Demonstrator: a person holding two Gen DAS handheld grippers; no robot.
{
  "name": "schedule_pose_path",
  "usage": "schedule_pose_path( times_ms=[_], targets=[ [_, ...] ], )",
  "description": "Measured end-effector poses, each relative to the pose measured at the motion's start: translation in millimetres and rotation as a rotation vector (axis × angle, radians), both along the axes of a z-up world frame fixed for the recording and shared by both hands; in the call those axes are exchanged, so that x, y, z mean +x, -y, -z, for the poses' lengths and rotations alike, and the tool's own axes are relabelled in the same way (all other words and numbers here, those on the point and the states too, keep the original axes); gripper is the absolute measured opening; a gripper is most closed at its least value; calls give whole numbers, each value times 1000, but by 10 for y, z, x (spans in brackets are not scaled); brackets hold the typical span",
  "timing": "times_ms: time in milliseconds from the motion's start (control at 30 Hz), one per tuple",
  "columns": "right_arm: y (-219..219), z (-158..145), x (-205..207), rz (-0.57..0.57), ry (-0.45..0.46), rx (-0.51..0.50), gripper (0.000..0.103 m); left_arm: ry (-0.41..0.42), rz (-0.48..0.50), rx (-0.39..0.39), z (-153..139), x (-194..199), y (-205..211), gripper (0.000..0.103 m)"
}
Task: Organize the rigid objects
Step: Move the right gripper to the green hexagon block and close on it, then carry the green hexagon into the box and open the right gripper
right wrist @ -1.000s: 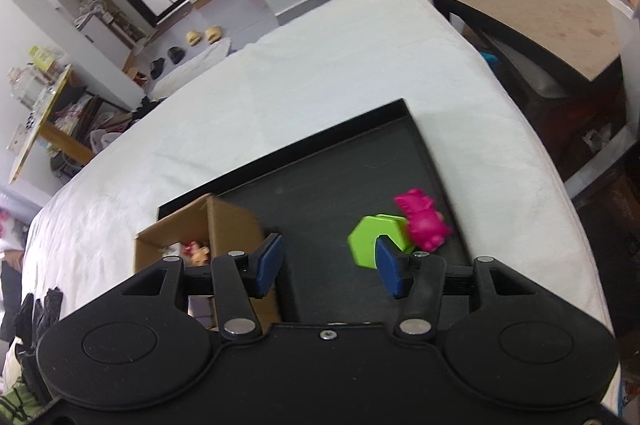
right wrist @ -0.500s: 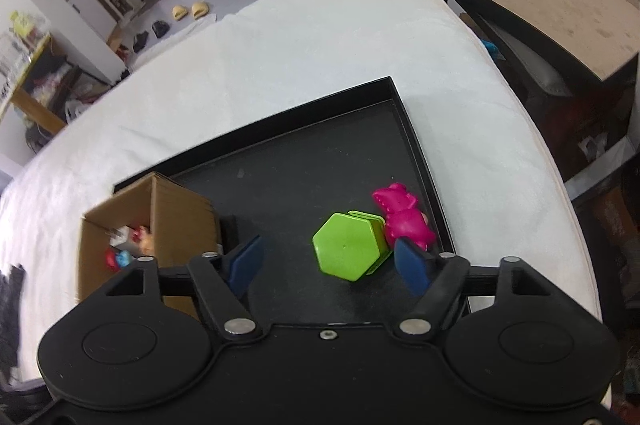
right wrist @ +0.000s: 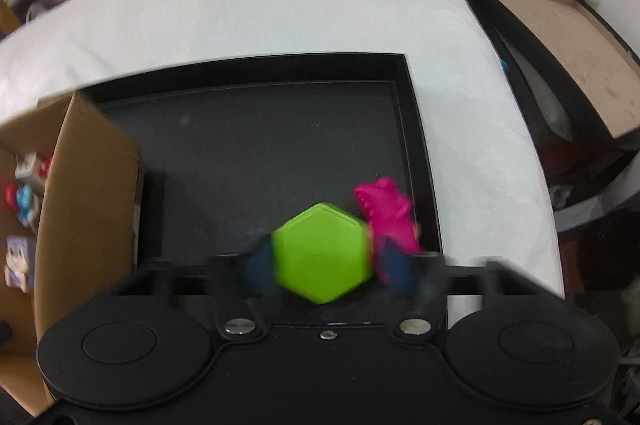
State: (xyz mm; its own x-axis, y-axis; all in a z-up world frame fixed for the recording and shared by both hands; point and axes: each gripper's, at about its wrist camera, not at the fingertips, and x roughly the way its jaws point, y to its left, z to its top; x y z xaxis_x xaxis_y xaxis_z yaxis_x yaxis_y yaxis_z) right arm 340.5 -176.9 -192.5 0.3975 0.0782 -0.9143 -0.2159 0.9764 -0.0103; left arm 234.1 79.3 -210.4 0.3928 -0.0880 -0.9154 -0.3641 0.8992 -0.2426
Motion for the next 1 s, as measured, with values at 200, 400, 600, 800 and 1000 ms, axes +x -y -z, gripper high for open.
schedule_pose_path(
  times_ms=[200, 400, 600, 800, 1000],
  targets=[
    [9, -175, -76, 4, 17, 34, 47, 6, -3, -3, -7, -9, -6, 18],
    [-11, -433, -168, -3, 53, 71, 47, 16, -10, -9, -10, -41, -15, 18],
    [-59, -698, -272, -8, 80, 126, 47, 25, -6, -3, -21, -65, 2, 18],
    [-158, -913, -330, -20, 107, 170, 47, 28, -7, -14, -16, -75, -19, 18],
    [-300, -1064, -388, -44, 123, 199, 47, 35, -16, -20, -12, -85, -23, 19]
  ],
)
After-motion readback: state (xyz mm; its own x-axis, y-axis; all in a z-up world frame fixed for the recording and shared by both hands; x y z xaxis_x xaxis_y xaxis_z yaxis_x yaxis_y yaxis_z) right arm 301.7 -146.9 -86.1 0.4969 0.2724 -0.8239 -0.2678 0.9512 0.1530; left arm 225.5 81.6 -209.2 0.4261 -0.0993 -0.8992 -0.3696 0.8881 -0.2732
